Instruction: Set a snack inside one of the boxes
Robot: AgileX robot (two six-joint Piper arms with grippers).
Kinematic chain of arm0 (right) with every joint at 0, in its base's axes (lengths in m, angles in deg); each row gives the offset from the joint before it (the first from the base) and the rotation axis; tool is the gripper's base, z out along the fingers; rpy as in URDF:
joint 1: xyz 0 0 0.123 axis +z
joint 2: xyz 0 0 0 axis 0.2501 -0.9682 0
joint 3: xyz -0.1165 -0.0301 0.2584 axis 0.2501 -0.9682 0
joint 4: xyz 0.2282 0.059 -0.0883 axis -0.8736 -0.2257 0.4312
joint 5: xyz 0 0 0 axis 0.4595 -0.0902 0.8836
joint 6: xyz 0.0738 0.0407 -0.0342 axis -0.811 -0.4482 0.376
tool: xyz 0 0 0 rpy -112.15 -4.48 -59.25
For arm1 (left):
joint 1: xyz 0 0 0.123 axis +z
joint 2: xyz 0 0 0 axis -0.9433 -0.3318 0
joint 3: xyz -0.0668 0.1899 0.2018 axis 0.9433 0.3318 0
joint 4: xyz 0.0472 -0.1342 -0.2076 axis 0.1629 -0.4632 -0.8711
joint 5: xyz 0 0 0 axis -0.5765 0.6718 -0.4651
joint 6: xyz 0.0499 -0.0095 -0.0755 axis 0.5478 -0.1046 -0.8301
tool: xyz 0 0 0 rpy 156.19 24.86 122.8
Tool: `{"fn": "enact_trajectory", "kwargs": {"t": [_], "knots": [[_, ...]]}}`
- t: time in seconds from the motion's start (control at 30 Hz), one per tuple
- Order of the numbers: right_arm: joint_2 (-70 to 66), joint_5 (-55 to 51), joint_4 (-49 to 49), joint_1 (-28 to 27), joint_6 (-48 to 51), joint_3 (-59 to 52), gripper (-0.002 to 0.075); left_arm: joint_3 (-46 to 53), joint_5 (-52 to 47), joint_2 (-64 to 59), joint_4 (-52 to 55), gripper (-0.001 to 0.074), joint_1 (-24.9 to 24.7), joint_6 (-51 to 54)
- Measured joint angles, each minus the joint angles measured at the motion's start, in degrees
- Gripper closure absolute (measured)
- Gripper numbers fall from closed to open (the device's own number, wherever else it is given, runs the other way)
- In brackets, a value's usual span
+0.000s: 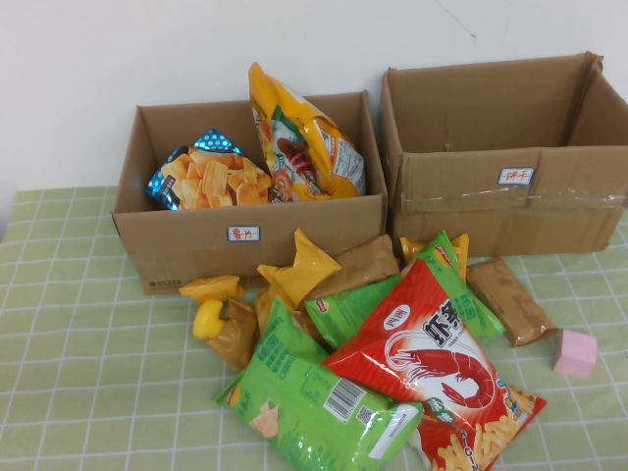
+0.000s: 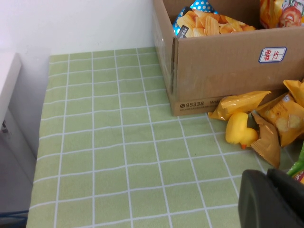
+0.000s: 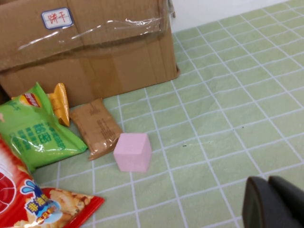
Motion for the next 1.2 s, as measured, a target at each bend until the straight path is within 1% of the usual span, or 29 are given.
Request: {"fn": "enact_trajectory", "kwargs": {"t": [1.13,1.2], "knots": [[0.09,-0.55,0.22,0.13,0.0,0.12,0.0728,0.51,0.12,0.0,0.0,0.0737,0.0,0.0],[0.09,-0.55,0.22,0.13,0.0,0.12,0.0728,1.5,0.53,0.0,1.59,0.0738,0.0,0.0]]}}
